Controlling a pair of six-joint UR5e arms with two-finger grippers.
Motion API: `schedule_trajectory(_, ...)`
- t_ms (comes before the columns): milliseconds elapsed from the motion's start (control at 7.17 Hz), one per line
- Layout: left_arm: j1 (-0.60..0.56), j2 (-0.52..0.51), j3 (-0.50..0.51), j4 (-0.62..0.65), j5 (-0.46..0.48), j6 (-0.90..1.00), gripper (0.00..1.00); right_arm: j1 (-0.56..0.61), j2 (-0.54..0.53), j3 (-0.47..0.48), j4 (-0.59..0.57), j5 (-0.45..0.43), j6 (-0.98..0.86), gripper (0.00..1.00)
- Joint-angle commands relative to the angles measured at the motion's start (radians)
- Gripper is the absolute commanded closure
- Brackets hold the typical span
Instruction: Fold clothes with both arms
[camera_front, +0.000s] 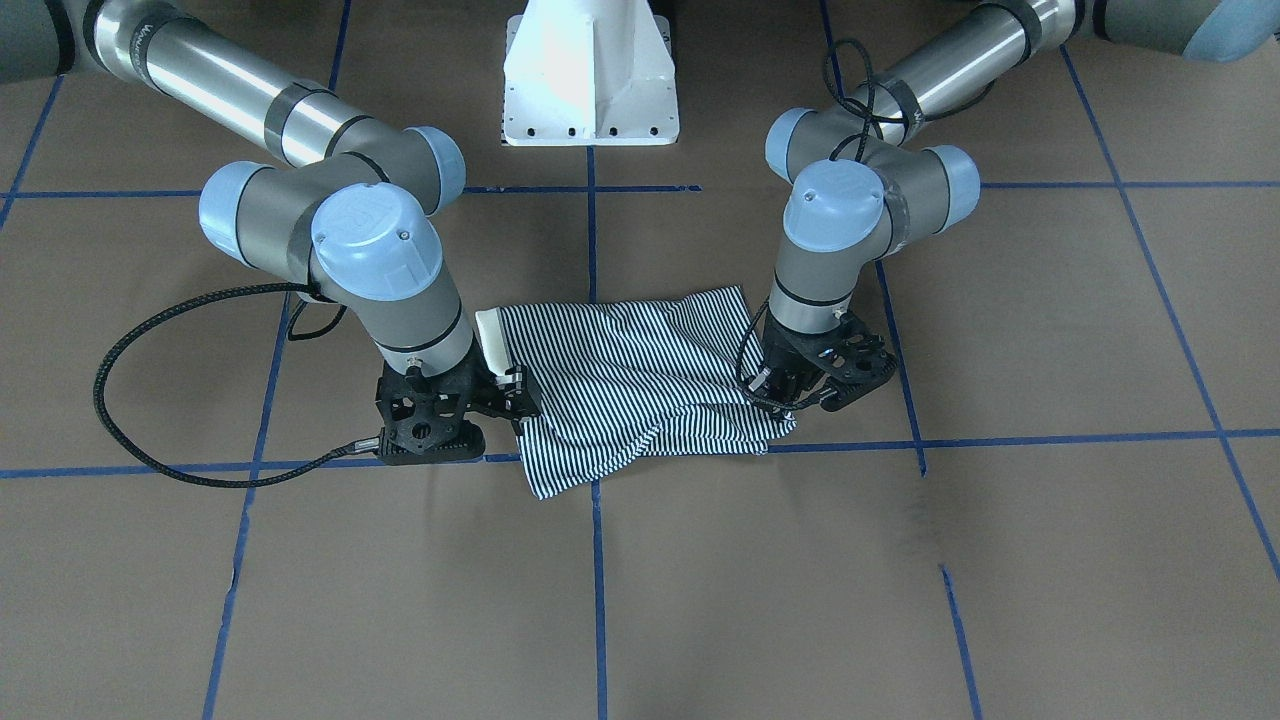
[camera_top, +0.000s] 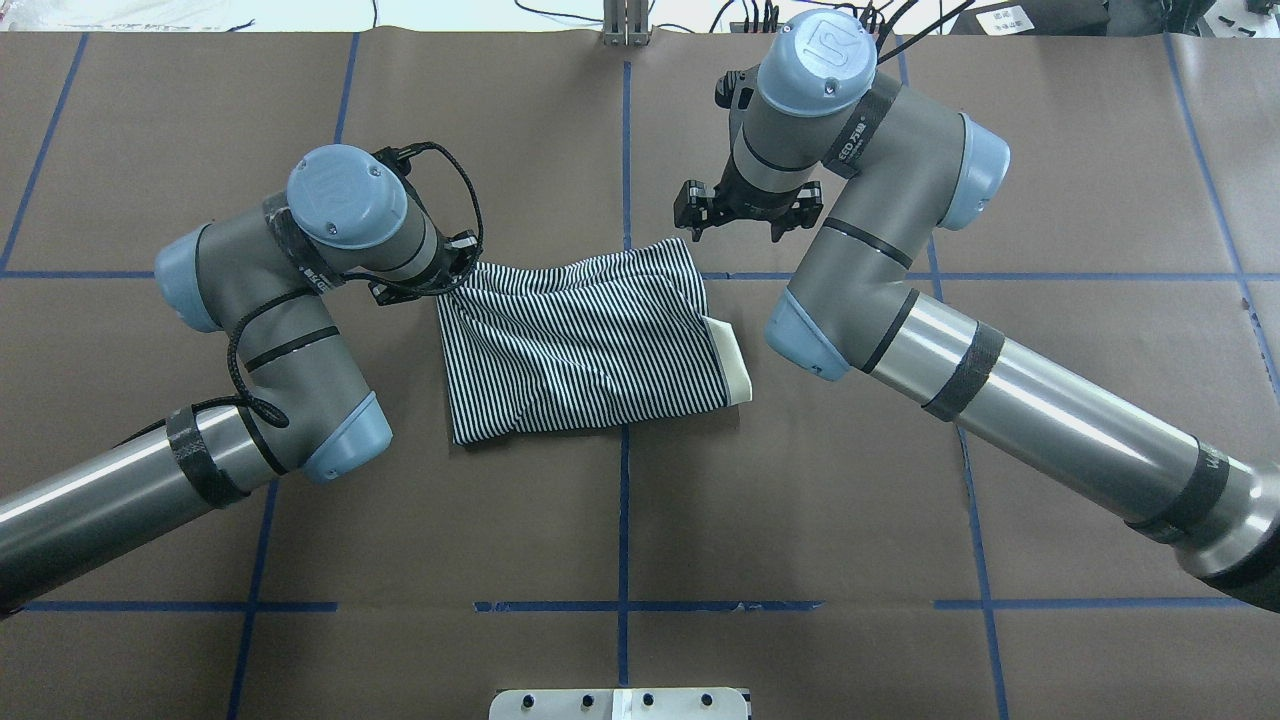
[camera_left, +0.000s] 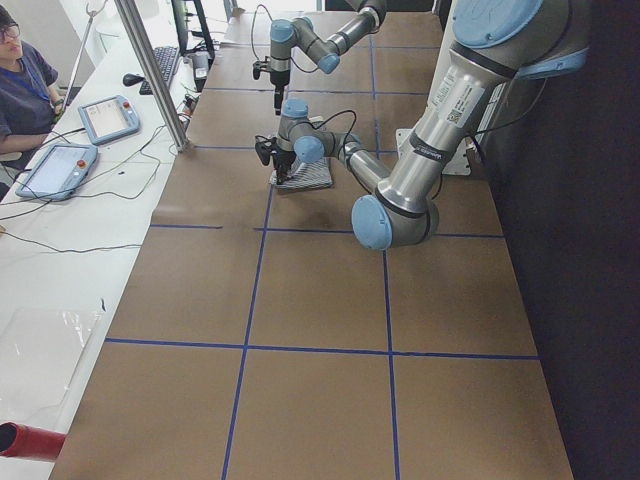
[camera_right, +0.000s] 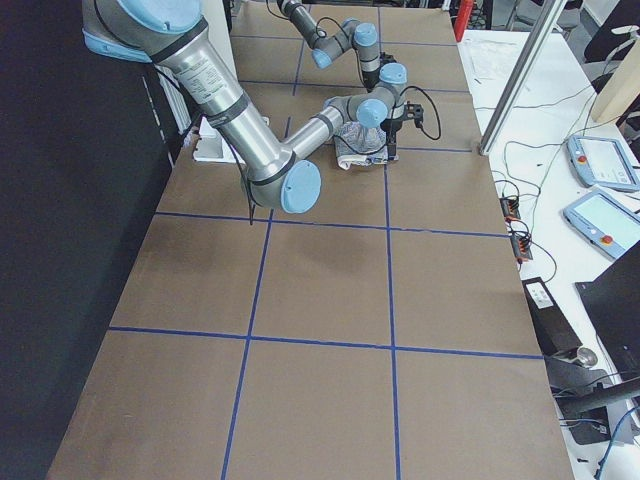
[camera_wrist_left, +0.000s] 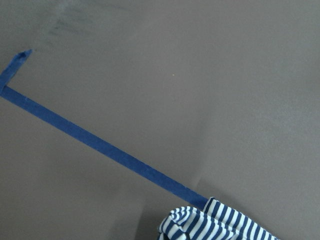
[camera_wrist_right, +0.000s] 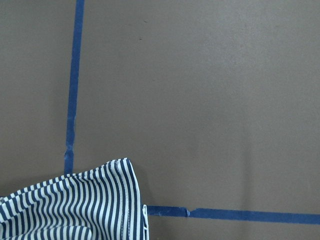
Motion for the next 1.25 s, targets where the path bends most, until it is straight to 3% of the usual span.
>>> schedule_trajectory(0,-0.006,-0.007,-0.001,0.000,0.006,0.004,0.00,0.000,-0.011,0.013,0.003,0.000,0.002,0.00)
schedule_trajectory(279,-0.061,0.001,-0.071,0.011,-0.004,0.123,0.00,0.003,-0.028,0.060,-0.014,0.011,0.002,0.00)
schedule_trajectory(558,-0.187,0.049,-0.156,0.054,-0.127,0.307,0.00,0.090,-0.045,0.116,-0.104,0.073,-0.039,0.00)
schedule_trajectory(836,-0.366,0.175,-0.246,0.083,-0.216,0.647,0.00,0.246,-0.108,0.165,-0.205,0.164,-0.293,0.00)
schedule_trajectory(1115,-0.551,0.307,-0.262,0.094,-0.284,0.989,0.00,0.387,-0.285,0.220,-0.201,0.256,-0.534,0.00)
